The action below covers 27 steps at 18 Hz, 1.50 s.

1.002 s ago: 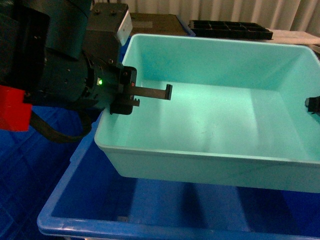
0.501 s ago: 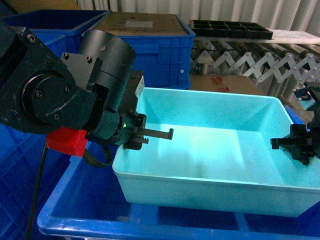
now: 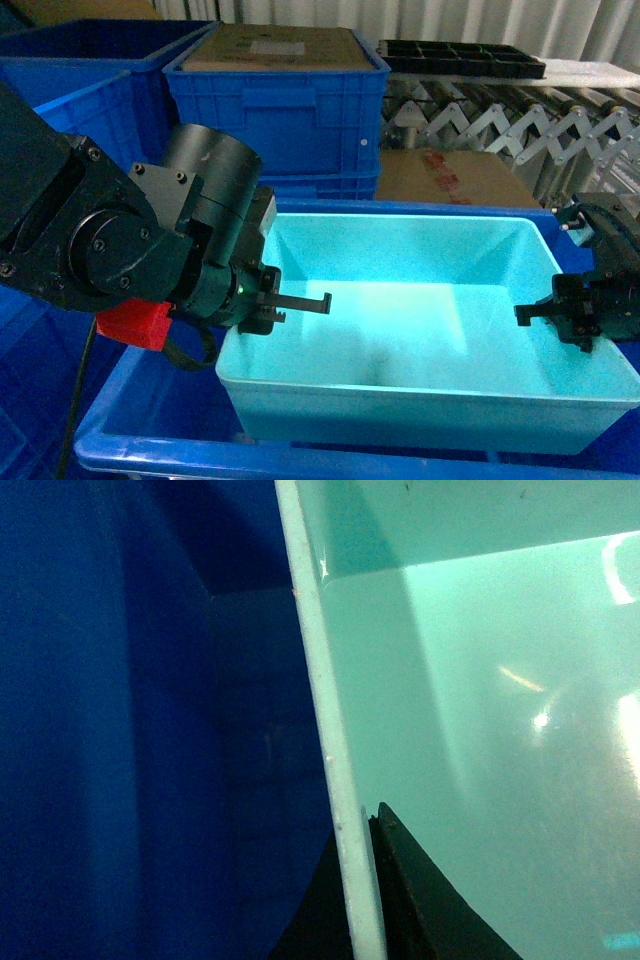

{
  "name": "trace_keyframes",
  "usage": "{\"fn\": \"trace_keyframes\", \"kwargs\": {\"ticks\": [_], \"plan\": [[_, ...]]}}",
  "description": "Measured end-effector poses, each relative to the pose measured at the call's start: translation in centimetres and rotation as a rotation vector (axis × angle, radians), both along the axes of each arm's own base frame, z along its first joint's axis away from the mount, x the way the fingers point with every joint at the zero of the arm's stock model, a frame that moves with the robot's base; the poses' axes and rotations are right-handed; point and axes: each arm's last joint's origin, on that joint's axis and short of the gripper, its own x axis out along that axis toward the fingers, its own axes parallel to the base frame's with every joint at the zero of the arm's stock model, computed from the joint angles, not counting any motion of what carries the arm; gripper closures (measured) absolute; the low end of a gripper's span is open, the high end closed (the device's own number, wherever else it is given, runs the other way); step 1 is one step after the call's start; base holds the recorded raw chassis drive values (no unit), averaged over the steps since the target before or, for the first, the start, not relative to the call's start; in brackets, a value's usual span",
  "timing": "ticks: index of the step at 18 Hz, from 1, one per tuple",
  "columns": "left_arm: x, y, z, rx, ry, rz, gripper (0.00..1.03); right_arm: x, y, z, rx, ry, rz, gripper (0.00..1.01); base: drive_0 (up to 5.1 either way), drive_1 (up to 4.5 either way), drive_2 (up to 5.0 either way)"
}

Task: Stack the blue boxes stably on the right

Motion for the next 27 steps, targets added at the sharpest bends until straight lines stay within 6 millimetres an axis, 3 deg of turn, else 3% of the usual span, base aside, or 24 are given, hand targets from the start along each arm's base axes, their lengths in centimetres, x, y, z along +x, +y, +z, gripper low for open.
{"fn": "trace_keyframes", "kwargs": {"ticks": [19, 27], "plan": [[-0.02, 0.02, -0.03, -0.005, 0.006, -0.004, 1.00, 0.05, -0.02, 0.02, -0.031, -0.010, 0.005, 0.91, 0.0, 0.00, 0.0], [0.24, -0.51, 0.51, -0.001, -0.023, -0.052, 0.24, -0.03, 0.71, -0.07, -0.140, -0.032, 0.133, 0.13, 0.0, 0.00, 0.0]]}}
